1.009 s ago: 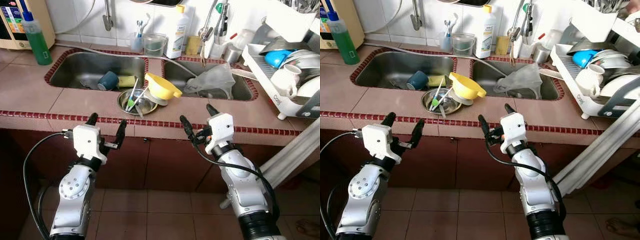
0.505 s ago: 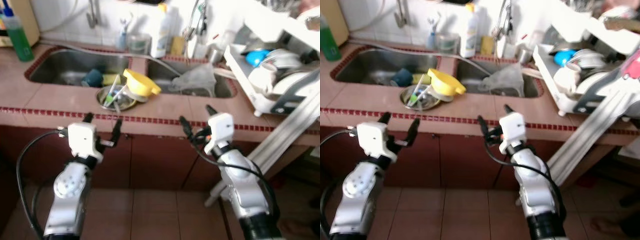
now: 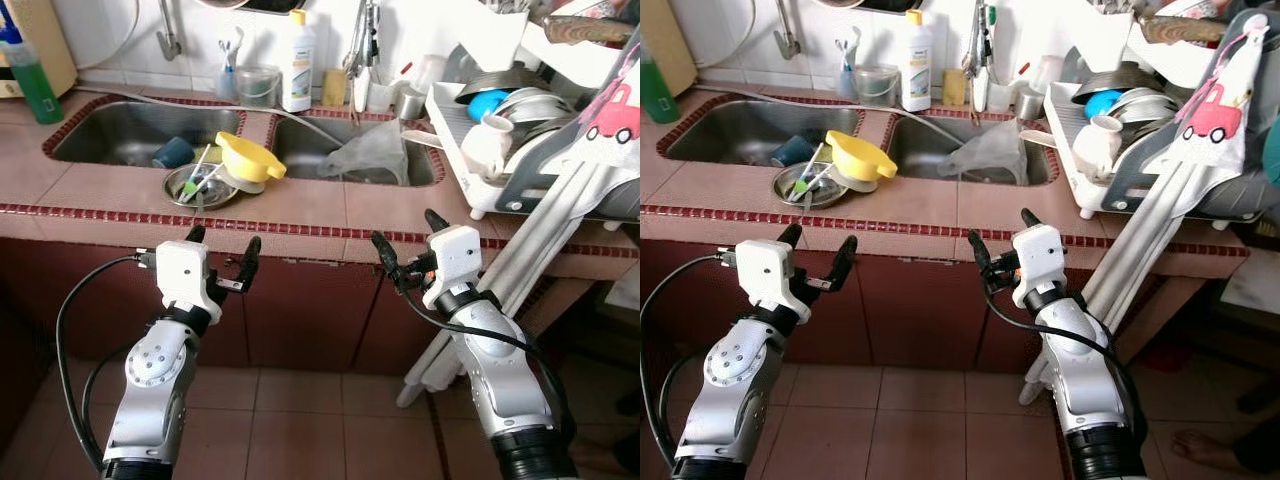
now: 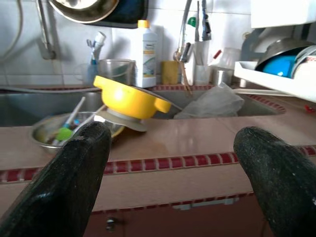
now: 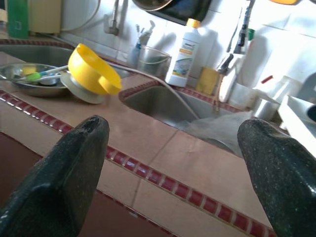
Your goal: Kitchen organization
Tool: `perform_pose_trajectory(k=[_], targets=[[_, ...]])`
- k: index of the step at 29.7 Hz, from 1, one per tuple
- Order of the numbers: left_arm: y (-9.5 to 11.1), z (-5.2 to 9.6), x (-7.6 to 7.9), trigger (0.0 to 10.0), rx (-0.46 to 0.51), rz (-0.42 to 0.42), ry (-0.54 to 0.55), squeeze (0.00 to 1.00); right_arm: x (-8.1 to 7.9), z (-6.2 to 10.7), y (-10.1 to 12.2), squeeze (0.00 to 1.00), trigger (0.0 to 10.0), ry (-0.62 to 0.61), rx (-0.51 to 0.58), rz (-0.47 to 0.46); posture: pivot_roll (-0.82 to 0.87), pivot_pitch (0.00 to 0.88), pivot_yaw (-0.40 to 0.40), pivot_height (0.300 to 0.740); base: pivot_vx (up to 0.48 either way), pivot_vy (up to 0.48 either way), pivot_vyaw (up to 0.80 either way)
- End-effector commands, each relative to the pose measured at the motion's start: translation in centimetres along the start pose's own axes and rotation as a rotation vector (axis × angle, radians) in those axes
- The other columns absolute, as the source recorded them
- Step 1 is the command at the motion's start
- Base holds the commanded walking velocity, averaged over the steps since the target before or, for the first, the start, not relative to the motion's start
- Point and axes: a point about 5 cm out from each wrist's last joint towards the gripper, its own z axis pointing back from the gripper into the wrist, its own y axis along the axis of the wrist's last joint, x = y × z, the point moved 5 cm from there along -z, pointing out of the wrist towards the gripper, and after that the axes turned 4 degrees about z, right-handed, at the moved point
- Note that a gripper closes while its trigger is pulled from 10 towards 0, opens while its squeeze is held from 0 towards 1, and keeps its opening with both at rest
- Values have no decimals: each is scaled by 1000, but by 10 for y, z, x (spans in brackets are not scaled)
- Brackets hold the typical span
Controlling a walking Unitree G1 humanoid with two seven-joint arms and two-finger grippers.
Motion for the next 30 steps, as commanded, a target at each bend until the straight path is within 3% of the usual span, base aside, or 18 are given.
perform_pose_trajectory(k=[1, 19, 30], targets=[[7, -3, 3, 10000, 16, -5, -14, 0, 2, -2, 8, 0, 10000, -5, 23, 0, 17, 17, -57, 740, 292, 0, 0], [7, -3, 2, 10000, 5, -4, -12, 0, -3, -1, 9, 0, 10000, 24, 22, 8, 20, 13, -61, 740, 338, 0, 0], [8, -4, 3, 10000, 8, 15, -2, 0, -17, 0, 8, 0, 10000, 136, 13, 45, 21, 7, -69, 740, 307, 0, 0]])
